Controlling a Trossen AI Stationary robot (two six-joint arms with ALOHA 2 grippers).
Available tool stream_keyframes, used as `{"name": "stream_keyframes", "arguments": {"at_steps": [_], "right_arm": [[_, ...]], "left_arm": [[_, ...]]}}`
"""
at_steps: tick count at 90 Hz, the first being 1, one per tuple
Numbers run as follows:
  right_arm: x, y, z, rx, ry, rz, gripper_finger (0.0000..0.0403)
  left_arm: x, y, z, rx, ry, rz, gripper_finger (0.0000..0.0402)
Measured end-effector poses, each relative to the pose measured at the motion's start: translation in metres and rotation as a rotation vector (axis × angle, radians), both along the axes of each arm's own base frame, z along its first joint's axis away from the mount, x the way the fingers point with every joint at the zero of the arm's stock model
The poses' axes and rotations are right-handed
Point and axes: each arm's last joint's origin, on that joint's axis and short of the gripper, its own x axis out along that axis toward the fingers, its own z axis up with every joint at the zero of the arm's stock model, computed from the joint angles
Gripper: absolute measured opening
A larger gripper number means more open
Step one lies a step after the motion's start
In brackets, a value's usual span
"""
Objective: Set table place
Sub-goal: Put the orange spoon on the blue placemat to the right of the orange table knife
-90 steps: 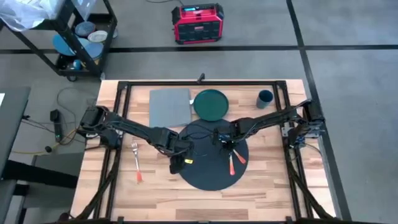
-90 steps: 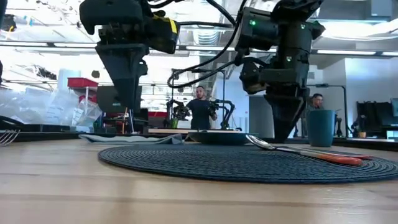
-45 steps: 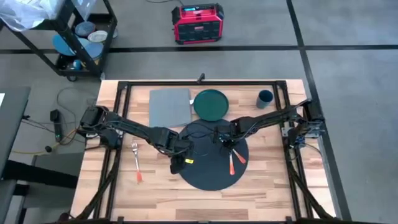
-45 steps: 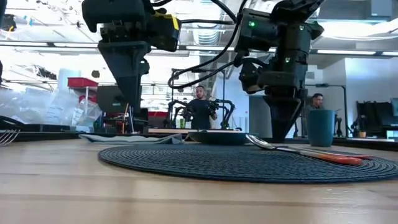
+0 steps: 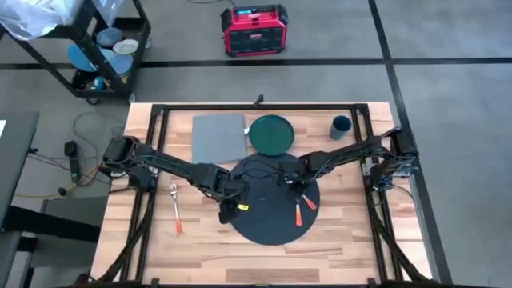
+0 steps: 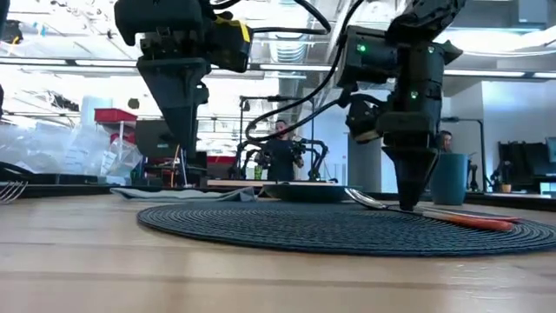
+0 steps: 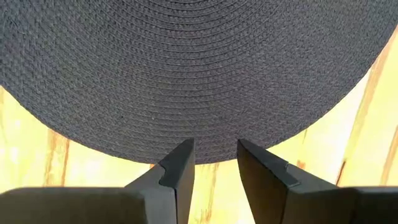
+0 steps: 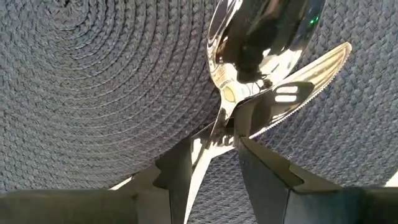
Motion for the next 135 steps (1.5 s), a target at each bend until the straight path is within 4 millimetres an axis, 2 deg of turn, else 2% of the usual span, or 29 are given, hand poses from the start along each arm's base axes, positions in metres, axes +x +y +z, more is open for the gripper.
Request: {"name": "stream_keyframes", "arguments": {"at_steps": [8, 19, 24, 40, 66, 87, 99, 114, 135], "right_arm": [[0.000, 0.000, 0.000, -0.010, 0.001, -0.004, 0.0087], [0.000, 0.000, 0.000, -0.018, 0.003, -0.003, 0.0020], [0.000, 0.000, 0.000, -0.018, 0.000, -0.002, 0.0009], [0.001, 0.001, 0.002, -0.040, 0.002, -0.001, 0.0001], [0.003, 0.001, 0.018, -0.039, -0.026, -0.009, 0.0000], [-0.015, -0.010, 0.053, -0.053, -0.081, -0.100, 0.0000], [-0.028, -0.012, 0.070, -0.048, -0.135, -0.239, 0.0000], [-0.044, -0.004, 0.063, 0.030, -0.206, -0.452, 0.0000], [-0.064, 0.012, 0.050, 0.133, -0.325, -0.665, 0.0000]], "left_arm": [[0.000, 0.000, 0.000, -0.001, 0.000, 0.003, 0.0105], [0.000, 0.000, 0.000, -0.003, 0.000, 0.011, 0.0105], [0.000, 0.000, 0.000, -0.003, 0.001, 0.011, 0.0105], [0.000, 0.000, 0.000, -0.003, 0.000, 0.013, 0.0105], [0.000, 0.000, 0.000, -0.002, -0.001, 0.013, 0.0105], [0.003, 0.000, 0.001, 0.018, -0.035, 0.018, 0.0105], [0.006, 0.002, 0.002, 0.045, -0.070, 0.049, 0.0105], [0.011, 0.007, 0.003, 0.058, -0.123, 0.106, 0.0105], [0.019, 0.006, 0.007, 0.040, -0.214, 0.131, 0.0105]]}}
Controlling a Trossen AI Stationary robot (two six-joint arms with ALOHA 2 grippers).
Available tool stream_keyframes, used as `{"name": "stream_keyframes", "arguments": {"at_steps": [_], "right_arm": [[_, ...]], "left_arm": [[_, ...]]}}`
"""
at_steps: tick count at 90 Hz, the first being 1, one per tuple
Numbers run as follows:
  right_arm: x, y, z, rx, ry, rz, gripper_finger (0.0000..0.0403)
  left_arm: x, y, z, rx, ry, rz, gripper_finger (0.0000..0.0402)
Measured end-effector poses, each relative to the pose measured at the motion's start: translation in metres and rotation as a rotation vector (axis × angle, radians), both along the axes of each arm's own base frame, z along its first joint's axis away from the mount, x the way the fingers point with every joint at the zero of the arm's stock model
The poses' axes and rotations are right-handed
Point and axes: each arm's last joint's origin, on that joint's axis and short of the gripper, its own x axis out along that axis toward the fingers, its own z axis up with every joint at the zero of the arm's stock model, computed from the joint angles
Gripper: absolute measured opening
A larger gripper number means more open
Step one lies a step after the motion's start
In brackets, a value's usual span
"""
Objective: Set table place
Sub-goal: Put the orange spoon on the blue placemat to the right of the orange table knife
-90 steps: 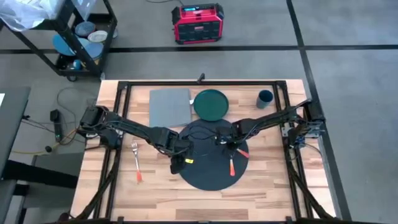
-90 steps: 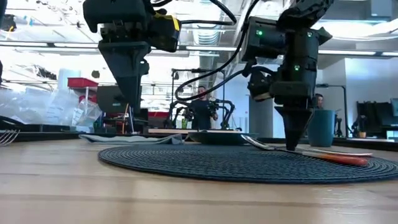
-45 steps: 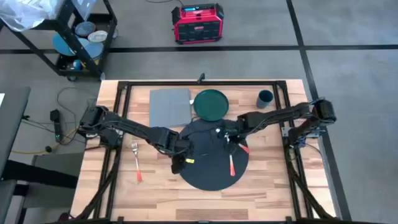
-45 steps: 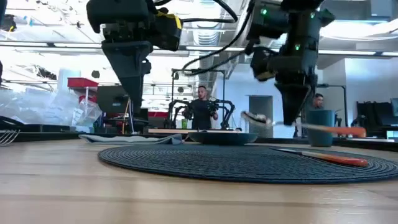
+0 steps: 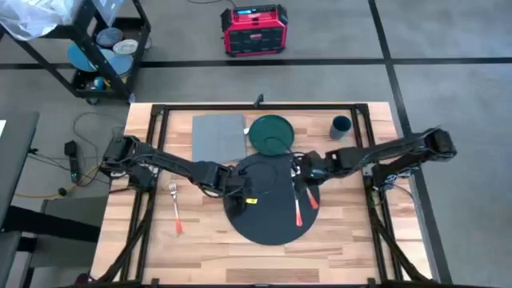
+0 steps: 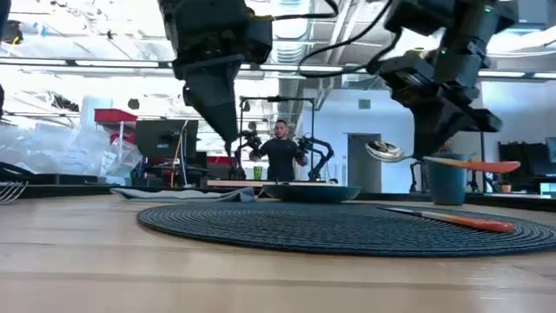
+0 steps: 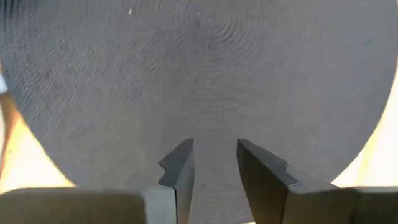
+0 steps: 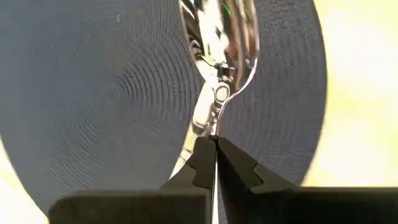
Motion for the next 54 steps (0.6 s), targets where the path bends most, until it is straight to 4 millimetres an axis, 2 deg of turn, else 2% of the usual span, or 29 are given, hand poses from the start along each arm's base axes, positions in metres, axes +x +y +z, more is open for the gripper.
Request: {"name": "stream_keyframes", "arguments": {"at_steps": [19, 35, 46, 54], "right_arm": [[-0.023, 0.014, -0.030, 0.101, -0.062, -0.133, 0.0000], [-0.025, 0.014, -0.049, 0.133, -0.201, -0.196, 0.0000], [-0.034, 0.013, -0.061, 0.123, -0.165, -0.219, 0.0000], [-0.035, 0.012, -0.064, 0.139, -0.206, -0.220, 0.0000]], "left_arm": [[0.004, -0.001, 0.002, -0.016, -0.047, 0.014, 0.0105], [0.005, -0.001, 0.002, -0.018, -0.054, 0.013, 0.0105], [0.004, -0.001, 0.002, -0.032, -0.052, 0.021, 0.0105], [0.004, -0.001, 0.002, -0.033, -0.046, 0.025, 0.0105]]}}
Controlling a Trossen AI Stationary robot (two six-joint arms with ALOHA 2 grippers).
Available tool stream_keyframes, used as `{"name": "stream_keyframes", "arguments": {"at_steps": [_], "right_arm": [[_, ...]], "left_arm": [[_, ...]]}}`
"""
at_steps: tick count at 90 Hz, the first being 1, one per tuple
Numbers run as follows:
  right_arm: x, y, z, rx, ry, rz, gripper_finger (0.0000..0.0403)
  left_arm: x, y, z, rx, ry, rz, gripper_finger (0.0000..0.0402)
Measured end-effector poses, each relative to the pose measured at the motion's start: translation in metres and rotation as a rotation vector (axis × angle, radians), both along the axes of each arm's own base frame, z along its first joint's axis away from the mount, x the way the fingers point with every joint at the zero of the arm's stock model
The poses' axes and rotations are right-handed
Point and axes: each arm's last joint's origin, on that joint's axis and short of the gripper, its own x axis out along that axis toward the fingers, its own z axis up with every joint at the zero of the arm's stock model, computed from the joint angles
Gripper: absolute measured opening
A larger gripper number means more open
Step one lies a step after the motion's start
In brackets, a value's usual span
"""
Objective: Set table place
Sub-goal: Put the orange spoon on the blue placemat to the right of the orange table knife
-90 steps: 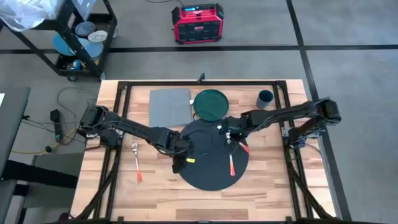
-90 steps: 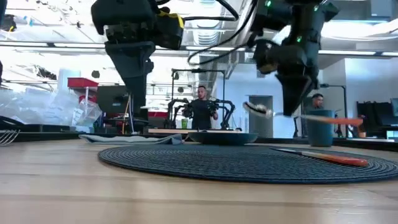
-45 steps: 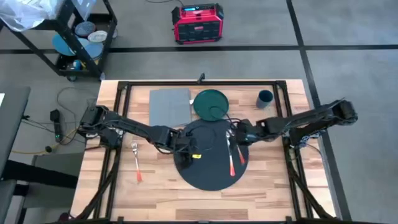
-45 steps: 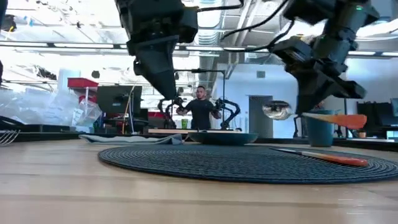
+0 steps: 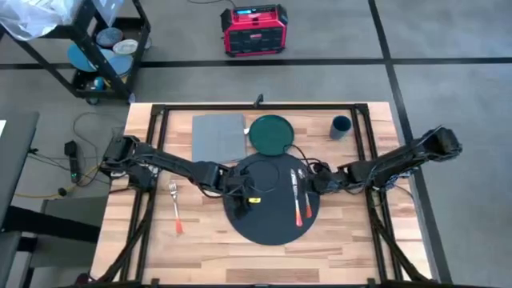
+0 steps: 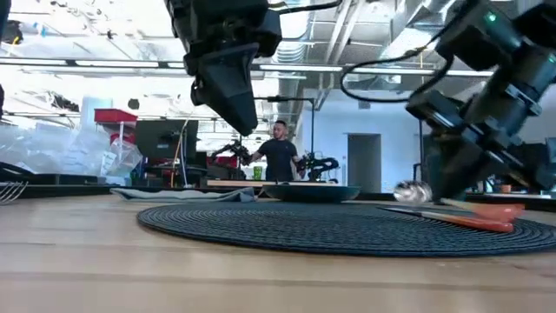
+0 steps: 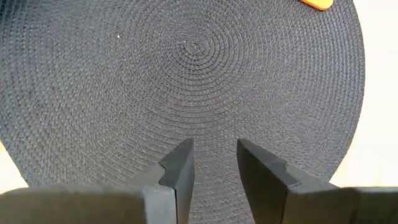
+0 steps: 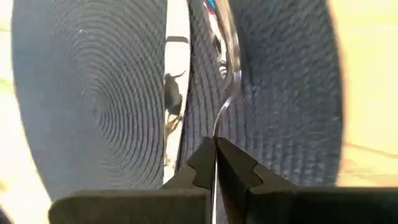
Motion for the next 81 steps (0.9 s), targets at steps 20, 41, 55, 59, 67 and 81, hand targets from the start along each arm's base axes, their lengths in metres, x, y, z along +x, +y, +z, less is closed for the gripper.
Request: {"name": "stream_keyframes", "arguments": {"at_steps": [20, 41, 55, 59, 67, 81], "right_arm": [[-0.004, 0.000, -0.005, -0.003, -0.004, -0.026, 0.0000], [-0.004, 0.003, -0.005, -0.019, -0.008, -0.018, 0.0000], [-0.005, 0.005, -0.005, -0.025, 0.000, -0.008, 0.0001], [-0.006, 0.006, -0.005, -0.025, 0.000, -0.007, 0.0003], [-0.006, 0.007, -0.005, -0.022, 0.000, -0.002, 0.0015], [-0.006, 0.010, -0.005, -0.027, -0.013, -0.018, 0.0049]], "left_arm": [[0.000, 0.000, 0.000, -0.008, 0.000, -0.004, 0.0105], [0.000, 0.000, 0.000, -0.009, 0.000, -0.005, 0.0105], [0.000, 0.000, 0.000, -0.008, 0.001, -0.008, 0.0105], [0.000, 0.000, 0.000, -0.008, 0.000, -0.008, 0.0105], [0.000, 0.000, 0.000, -0.008, 0.001, -0.008, 0.0105], [0.000, 0.000, 0.000, -0.008, 0.000, -0.008, 0.0105]]}}
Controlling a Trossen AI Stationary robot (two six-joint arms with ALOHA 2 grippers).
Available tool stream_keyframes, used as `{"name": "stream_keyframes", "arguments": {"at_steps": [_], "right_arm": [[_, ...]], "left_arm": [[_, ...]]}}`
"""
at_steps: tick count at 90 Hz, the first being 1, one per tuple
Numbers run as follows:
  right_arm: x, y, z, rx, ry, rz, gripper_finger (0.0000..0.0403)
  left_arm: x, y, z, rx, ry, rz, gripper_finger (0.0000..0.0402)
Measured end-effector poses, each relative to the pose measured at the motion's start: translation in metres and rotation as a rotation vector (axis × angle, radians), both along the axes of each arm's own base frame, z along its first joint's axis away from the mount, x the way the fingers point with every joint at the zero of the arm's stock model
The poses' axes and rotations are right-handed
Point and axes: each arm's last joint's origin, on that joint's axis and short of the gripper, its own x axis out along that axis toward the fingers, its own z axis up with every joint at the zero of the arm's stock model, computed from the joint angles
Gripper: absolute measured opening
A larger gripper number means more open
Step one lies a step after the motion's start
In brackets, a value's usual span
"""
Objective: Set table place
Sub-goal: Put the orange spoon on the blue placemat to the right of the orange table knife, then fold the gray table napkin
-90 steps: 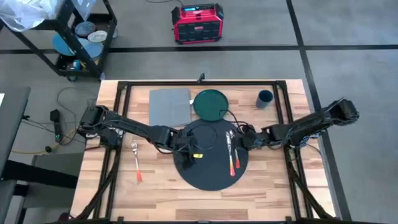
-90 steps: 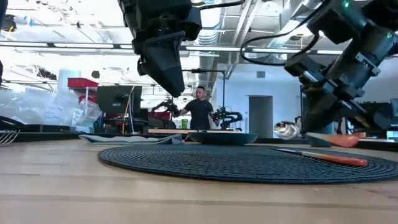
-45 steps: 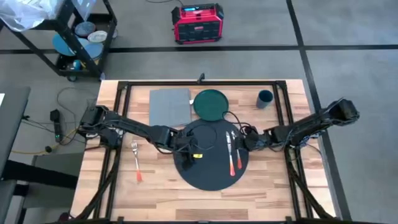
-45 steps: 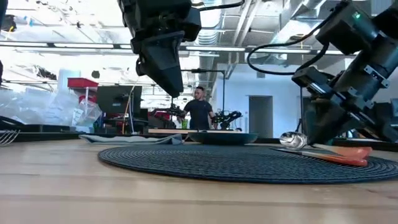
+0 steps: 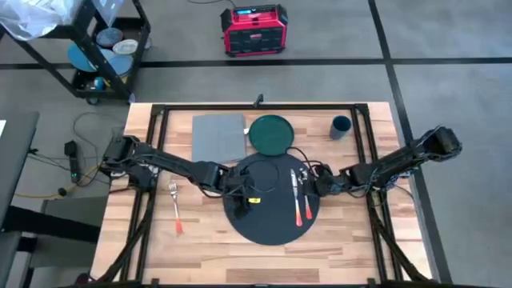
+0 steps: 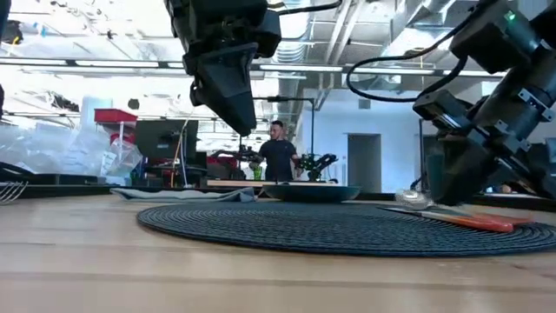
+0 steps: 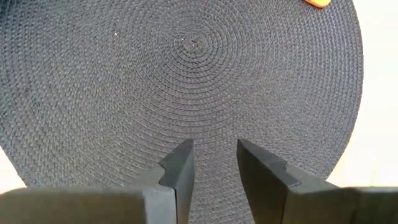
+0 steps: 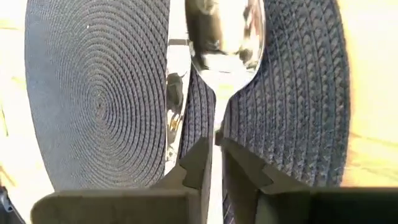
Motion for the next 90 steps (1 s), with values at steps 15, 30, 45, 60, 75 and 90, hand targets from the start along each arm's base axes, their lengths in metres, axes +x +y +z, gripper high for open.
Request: {"name": "stream_keyframes", "arguments": {"at_steps": [15, 30, 45, 60, 75, 90], "right_arm": [[-0.001, 0.005, 0.000, -0.012, -0.010, -0.007, 0.0063], [-0.002, 0.012, 0.002, -0.021, -0.040, -0.010, 0.0063], [0.001, 0.026, 0.010, -0.024, -0.162, 0.015, 0.0064], [0.009, 0.042, 0.039, -0.059, -0.410, 0.094, 0.0064], [0.019, 0.051, 0.095, -0.192, -0.575, 0.232, 0.0064], [0.021, 0.044, 0.164, -0.526, -0.591, 0.398, 0.0054]], "left_arm": [[0.000, 0.000, 0.000, 0.000, 0.000, 0.000, 0.0105], [0.000, 0.000, 0.000, 0.000, 0.000, 0.000, 0.0105], [0.000, 0.000, 0.000, 0.004, 0.002, -0.007, 0.0105], [-0.001, 0.001, -0.001, 0.028, 0.014, -0.046, 0.0105], [-0.001, 0.010, 0.005, 0.039, 0.003, -0.045, 0.0105], [0.004, 0.032, 0.027, 0.091, -0.051, 0.041, 0.0105]]}}
